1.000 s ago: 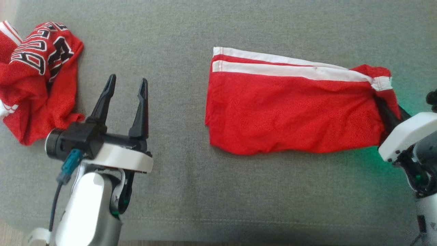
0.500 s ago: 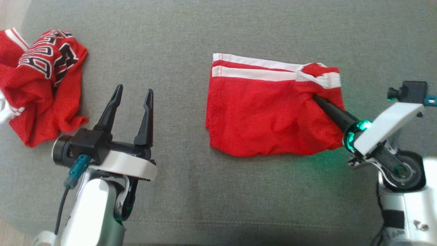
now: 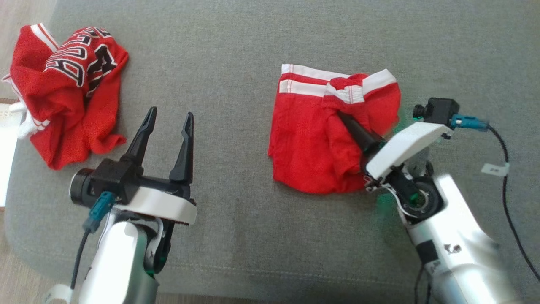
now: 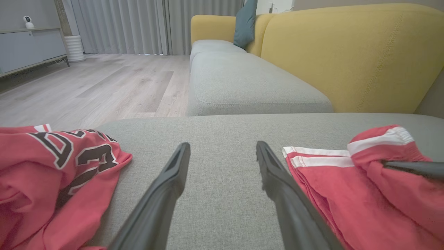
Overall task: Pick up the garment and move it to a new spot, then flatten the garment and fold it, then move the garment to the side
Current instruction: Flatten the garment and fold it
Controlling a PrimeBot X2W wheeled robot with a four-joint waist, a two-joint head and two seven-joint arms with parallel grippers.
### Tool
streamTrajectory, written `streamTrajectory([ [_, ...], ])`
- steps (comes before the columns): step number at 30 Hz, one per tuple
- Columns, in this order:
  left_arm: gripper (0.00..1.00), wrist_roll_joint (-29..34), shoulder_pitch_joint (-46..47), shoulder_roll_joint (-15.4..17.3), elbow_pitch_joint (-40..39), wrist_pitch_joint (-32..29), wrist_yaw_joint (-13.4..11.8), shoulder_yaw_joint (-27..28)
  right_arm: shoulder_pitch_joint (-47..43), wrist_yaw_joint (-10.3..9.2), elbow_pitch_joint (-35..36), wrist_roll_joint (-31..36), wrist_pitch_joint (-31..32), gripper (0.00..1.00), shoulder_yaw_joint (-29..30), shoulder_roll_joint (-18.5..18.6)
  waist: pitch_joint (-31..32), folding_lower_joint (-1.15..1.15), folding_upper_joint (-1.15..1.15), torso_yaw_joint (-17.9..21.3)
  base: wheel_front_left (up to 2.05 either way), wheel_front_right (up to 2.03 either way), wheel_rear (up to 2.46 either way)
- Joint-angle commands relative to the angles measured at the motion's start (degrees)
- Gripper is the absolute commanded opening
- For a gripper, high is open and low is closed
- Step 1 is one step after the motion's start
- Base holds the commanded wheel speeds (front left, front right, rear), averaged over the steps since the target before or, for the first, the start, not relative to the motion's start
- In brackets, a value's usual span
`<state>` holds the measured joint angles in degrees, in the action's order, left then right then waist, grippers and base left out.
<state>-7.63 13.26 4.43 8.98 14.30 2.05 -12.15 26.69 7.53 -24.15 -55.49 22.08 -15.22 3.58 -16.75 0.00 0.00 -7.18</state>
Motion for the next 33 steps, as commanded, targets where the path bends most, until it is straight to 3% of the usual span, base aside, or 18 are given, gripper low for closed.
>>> streamTrajectory([
  [1, 1.0, 0.6, 1.0, 0.2, -1.7, 0.7, 0.2, 2.1, 2.9, -0.04, 0.1, 0.3, -3.2, 0.0, -2.2, -0.7, 0.0, 0.0, 0.0, -0.2, 0.0, 0.0, 0.0],
  [2, 1.0, 0.6, 1.0, 0.2, -1.7, 0.7, 0.2, 2.1, 3.6, -0.04, -1.3, 0.2, -5.0, 0.12, -3.4, -0.7, -0.1, 0.0, 0.0, -0.2, 0.0, 0.0, 0.0],
  [3, 1.0, 0.6, 1.0, 0.1, -1.7, 0.7, 0.2, 2.1, 4.2, -0.04, -2.4, 0.2, -7.0, 0.65, -4.5, -0.7, -0.1, 0.0, 0.0, -0.2, 0.0, 0.0, 0.0],
  [4, 1.0, 0.6, 1.1, 0.1, -1.7, 0.7, 0.2, 2.1, 4.8, -0.04, -3.3, 0.2, -9.2, 1.0, -5.5, -0.7, -0.1, 0.0, 0.0, -0.2, 0.0, 0.0, 0.0],
  [10, 1.0, 0.9, 1.1, -0.1, -1.8, 0.7, 0.3, 2.3, 7.6, -0.04, -3.4, -2.1, -20.9, 1.0, -13.8, -0.7, -0.6, 0.0, 0.0, 0.3, 0.0, 0.0, 0.0],
  [17, 1.0, 1.1, 1.0, -0.3, -1.9, 0.7, 0.4, 2.8, 11.0, -0.04, -4.5, 9.8, -32.6, 1.0, -17.9, -0.5, -0.4, 0.0, 0.0, 1.2, 0.0, 0.0, 0.0],
  [21, 1.0, 1.2, 0.5, -0.4, -1.7, 0.7, 0.2, 3.3, 10.2, -0.04, -4.0, 18.4, -35.6, 1.0, -14.1, 1.2, 0.5, 0.0, 0.0, 1.8, 0.0, 0.0, 0.0],
  [26, 1.0, 1.2, -0.4, -0.1, -1.9, 0.7, -0.2, 4.3, 4.1, -0.04, 0.1, 26.3, -36.4, 1.0, -5.0, 4.2, 1.8, 0.0, 0.0, 2.9, 0.0, 0.0, 0.0],
  [33, 1.0, 0.8, -2.3, 0.7, -2.8, 0.7, -1.0, 6.6, -8.3, -0.04, 9.8, 34.7, -32.5, 1.0, 8.0, 6.2, 3.6, 0.0, 0.0, 4.7, 0.0, 0.0, 0.0],
])
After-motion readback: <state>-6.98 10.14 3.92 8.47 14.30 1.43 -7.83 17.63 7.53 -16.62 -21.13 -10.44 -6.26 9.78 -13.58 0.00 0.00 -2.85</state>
